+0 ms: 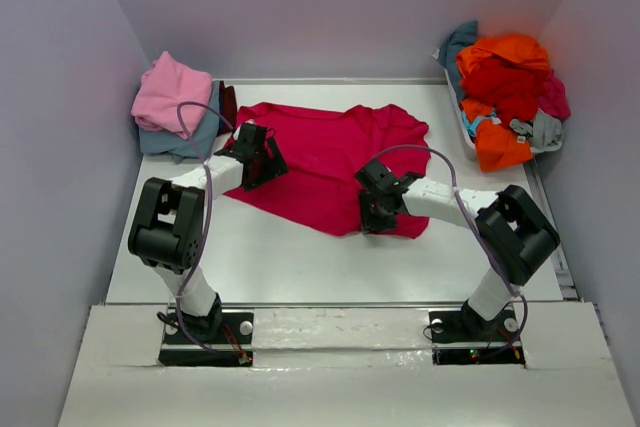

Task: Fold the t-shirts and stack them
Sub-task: Flatten out the tshirt

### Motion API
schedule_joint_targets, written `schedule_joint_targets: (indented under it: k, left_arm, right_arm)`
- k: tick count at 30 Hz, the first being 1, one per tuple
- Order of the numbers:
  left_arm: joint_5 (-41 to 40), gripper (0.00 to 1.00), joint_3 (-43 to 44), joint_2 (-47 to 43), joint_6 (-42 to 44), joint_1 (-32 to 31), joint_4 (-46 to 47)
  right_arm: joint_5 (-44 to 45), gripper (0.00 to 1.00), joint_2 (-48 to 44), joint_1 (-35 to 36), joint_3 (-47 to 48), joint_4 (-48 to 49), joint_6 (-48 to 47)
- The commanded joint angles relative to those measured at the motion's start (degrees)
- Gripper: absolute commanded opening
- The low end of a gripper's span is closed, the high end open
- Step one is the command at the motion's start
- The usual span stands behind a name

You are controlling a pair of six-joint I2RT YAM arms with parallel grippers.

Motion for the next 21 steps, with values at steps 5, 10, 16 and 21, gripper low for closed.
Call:
schedule_joint_targets:
  k: [5, 10, 16, 21]
  left_arm:
    - [0.1, 0.86, 1.0, 0.2, 0.5, 0.2, 0.9]
    - [0.1, 0.86, 0.9, 0.2, 0.6, 0.2, 0.8]
    - [1.5, 0.86, -0.3, 0.1, 0.0, 0.2, 1.1]
    - [5.2, 0.86, -1.1, 0.7, -1.0, 0.2, 1.8]
  right_arm:
    - [-0.7, 0.45, 0.0, 1.6, -1.0, 1.4, 0.3]
    - [-1.2, 0.42, 1.7, 2.2, -1.0, 2.3, 0.5]
    - [-1.4, 0.41, -0.5, 2.8, -4.2, 2.2, 1.4]
    - [-1.5, 0.41, -2.6, 3.4, -6.7, 2.0, 2.1]
